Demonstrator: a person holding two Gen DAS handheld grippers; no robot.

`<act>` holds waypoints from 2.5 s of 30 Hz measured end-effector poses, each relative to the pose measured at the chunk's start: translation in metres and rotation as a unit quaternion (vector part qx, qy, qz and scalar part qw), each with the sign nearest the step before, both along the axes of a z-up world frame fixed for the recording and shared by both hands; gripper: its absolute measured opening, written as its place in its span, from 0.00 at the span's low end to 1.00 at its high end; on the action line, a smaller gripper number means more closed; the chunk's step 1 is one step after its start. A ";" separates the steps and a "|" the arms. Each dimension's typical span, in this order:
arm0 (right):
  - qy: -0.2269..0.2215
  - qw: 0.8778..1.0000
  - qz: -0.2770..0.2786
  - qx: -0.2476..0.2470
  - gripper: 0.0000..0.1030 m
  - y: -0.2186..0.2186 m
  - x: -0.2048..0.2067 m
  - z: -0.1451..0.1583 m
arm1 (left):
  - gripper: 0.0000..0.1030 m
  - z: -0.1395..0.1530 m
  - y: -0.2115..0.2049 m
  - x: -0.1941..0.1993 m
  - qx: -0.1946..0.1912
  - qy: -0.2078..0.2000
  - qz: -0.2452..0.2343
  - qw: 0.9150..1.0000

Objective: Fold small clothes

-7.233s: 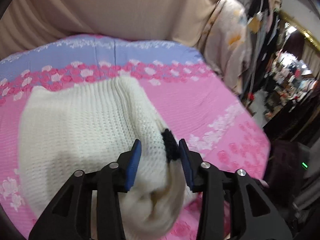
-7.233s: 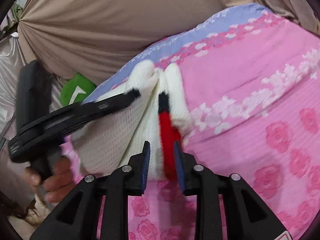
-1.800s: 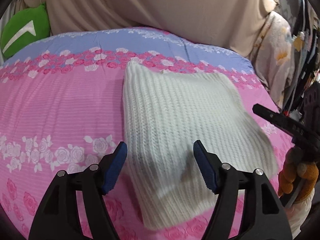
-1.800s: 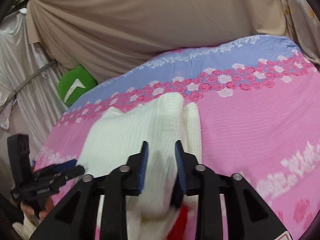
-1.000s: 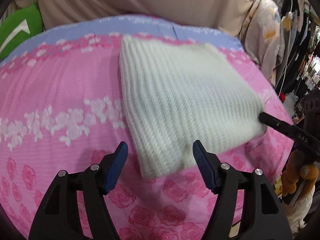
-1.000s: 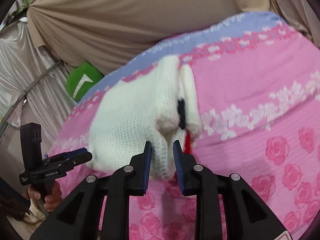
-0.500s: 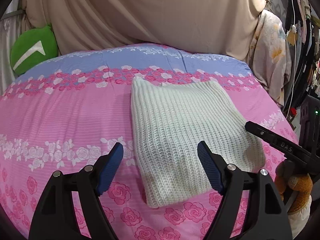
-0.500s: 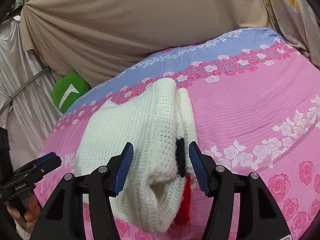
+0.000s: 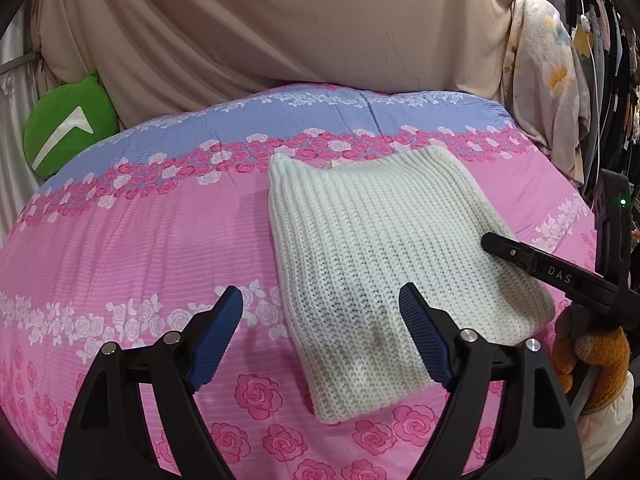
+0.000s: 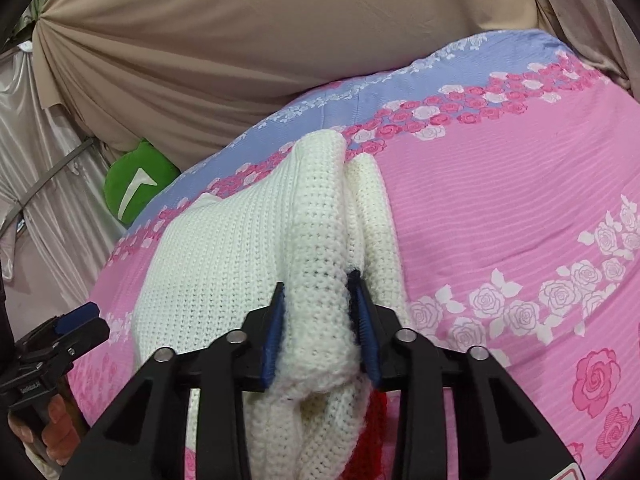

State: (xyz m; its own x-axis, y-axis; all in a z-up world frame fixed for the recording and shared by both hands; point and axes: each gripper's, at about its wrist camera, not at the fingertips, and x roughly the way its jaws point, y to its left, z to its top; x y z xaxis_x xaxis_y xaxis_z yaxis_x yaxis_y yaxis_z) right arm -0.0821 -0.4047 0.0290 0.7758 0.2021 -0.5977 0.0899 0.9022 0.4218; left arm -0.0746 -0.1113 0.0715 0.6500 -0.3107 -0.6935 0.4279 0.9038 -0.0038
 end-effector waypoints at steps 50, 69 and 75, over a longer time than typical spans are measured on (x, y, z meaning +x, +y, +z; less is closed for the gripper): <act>0.043 0.995 0.015 0.090 0.66 -0.005 0.050 -0.022 | 0.96 -0.068 -0.027 0.105 -0.148 0.157 -0.060 0.975; -0.182 0.982 0.045 0.015 0.39 0.057 -0.016 0.144 | 0.43 0.111 0.035 0.038 -0.203 -0.044 -0.179 0.962; -0.339 0.937 0.083 -0.013 0.40 0.089 -0.029 0.241 | 0.43 0.218 0.073 0.012 -0.224 -0.200 -0.190 0.935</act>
State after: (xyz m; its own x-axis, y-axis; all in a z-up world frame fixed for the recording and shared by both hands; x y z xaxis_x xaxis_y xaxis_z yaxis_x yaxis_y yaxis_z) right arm -0.1114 -0.3155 0.2696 0.9380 0.3464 0.0143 -0.3336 0.8904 0.3096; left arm -0.0622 -0.0387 0.2892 0.6132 -0.7729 -0.1632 0.7659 0.6323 -0.1166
